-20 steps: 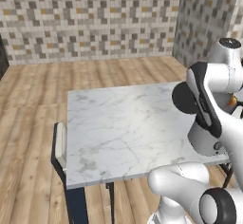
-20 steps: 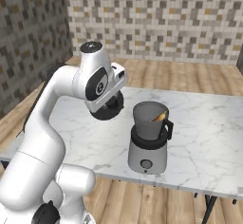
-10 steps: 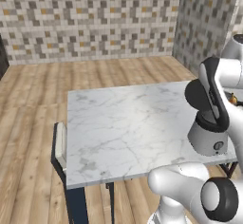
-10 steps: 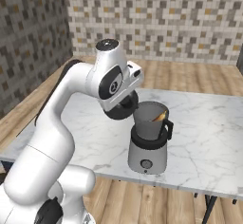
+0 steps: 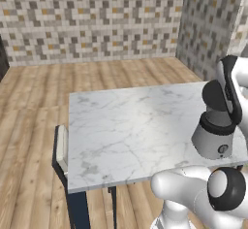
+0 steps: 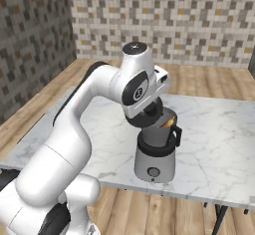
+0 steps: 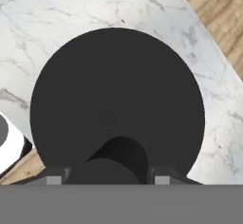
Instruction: Open the blender lid, put the banana in the blender, close the lid, and start the blender.
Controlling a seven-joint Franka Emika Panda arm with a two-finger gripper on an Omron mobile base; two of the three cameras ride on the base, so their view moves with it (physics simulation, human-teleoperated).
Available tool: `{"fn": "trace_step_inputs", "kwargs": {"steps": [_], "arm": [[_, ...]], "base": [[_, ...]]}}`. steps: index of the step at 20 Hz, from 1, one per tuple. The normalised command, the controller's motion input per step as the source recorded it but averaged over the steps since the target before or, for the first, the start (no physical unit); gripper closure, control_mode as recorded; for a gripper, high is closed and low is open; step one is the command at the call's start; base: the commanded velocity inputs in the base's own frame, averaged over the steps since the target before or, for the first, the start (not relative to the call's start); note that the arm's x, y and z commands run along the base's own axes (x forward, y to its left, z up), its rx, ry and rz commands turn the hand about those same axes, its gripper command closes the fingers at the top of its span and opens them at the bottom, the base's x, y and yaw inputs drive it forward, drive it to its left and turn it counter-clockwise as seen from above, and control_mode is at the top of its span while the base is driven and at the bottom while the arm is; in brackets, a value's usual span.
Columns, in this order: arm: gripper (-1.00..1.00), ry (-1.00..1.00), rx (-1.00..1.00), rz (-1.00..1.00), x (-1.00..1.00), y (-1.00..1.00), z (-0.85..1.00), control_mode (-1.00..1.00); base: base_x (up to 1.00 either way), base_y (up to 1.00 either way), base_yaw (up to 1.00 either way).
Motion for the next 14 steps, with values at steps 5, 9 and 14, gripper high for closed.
{"fn": "trace_step_inputs", "kwargs": {"steps": [5,9,14], "arm": [[1.00,0.00,0.00,0.00,0.12,-0.30,0.00,-1.00],[1.00,0.00,0.00,0.00,0.24,-0.15,0.00,-1.00],[1.00,0.01,0.00,0.00,0.23,-0.11,-0.03,-1.00]], "base": [[0.00,0.00,0.00],[0.00,0.00,0.00],[0.00,0.00,0.00]]}}
